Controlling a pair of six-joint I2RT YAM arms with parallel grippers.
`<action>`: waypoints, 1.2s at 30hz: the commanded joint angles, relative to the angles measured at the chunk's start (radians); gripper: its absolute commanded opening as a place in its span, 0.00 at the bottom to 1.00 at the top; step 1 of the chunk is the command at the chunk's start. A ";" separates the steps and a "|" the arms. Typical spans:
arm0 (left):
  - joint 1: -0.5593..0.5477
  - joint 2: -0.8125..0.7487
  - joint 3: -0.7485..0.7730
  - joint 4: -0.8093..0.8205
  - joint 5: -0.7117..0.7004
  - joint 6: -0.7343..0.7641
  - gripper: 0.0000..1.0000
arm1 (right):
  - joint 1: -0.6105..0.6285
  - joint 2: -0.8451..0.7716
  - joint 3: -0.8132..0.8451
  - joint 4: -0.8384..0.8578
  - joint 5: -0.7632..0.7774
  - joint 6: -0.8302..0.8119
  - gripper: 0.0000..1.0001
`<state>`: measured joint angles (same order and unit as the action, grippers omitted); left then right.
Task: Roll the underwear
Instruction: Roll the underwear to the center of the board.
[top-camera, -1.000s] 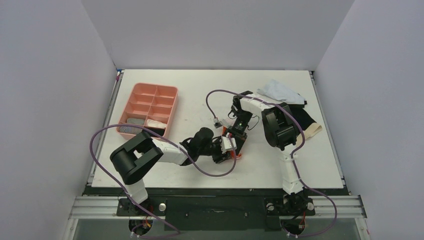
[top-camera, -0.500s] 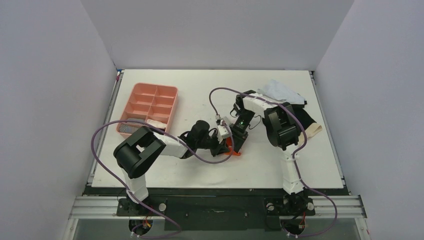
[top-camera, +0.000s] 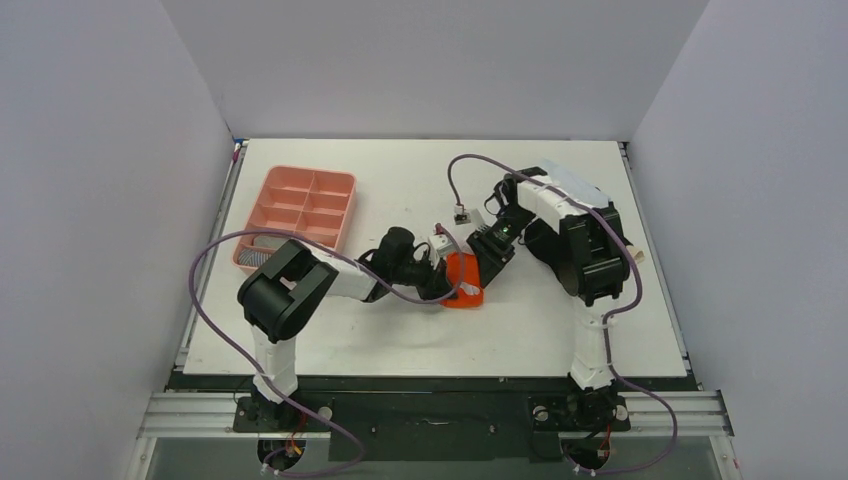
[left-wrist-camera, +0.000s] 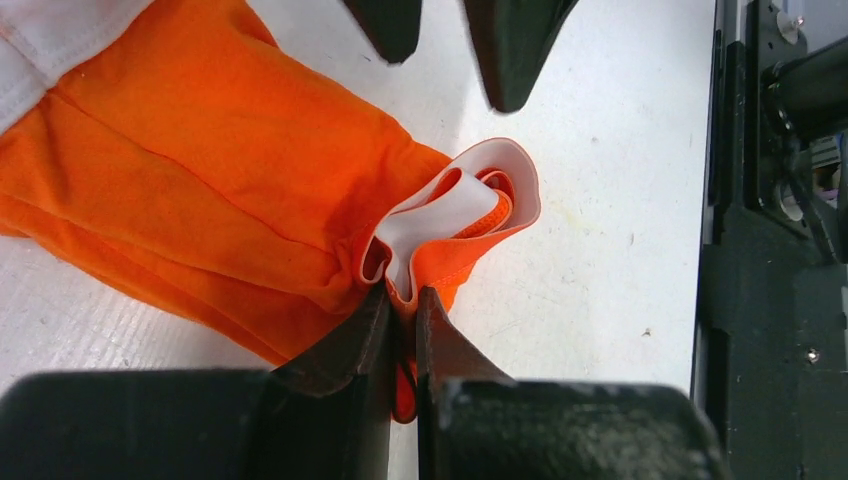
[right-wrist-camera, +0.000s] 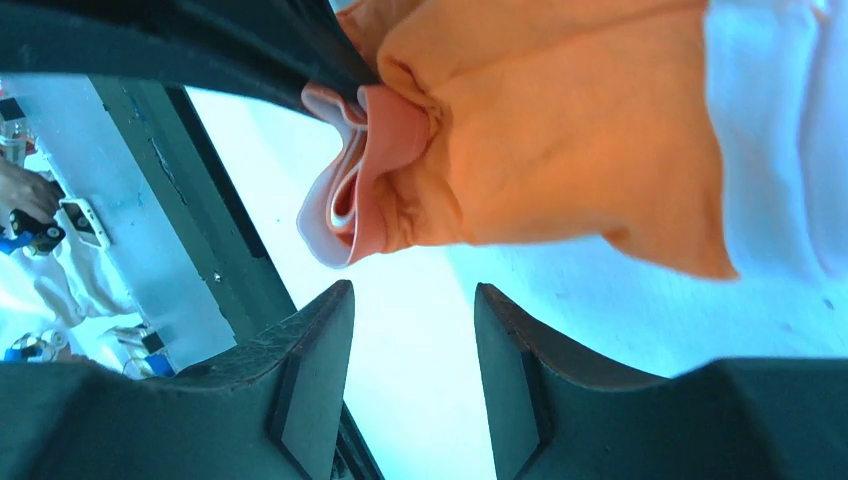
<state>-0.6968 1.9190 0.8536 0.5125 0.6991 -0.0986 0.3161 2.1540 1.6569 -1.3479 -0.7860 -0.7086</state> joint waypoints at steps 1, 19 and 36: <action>0.027 0.070 0.048 -0.119 0.000 -0.040 0.00 | -0.042 -0.126 -0.046 0.037 -0.010 0.008 0.45; 0.080 0.335 0.460 -0.625 0.176 -0.180 0.00 | 0.196 -0.773 -0.677 0.798 0.472 0.288 0.47; 0.106 0.527 0.713 -0.945 0.263 -0.258 0.00 | 0.486 -0.696 -0.783 0.989 0.908 0.086 0.49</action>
<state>-0.5865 2.3608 1.5677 -0.2745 1.0878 -0.3862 0.7746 1.4193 0.8814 -0.4225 0.0174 -0.5625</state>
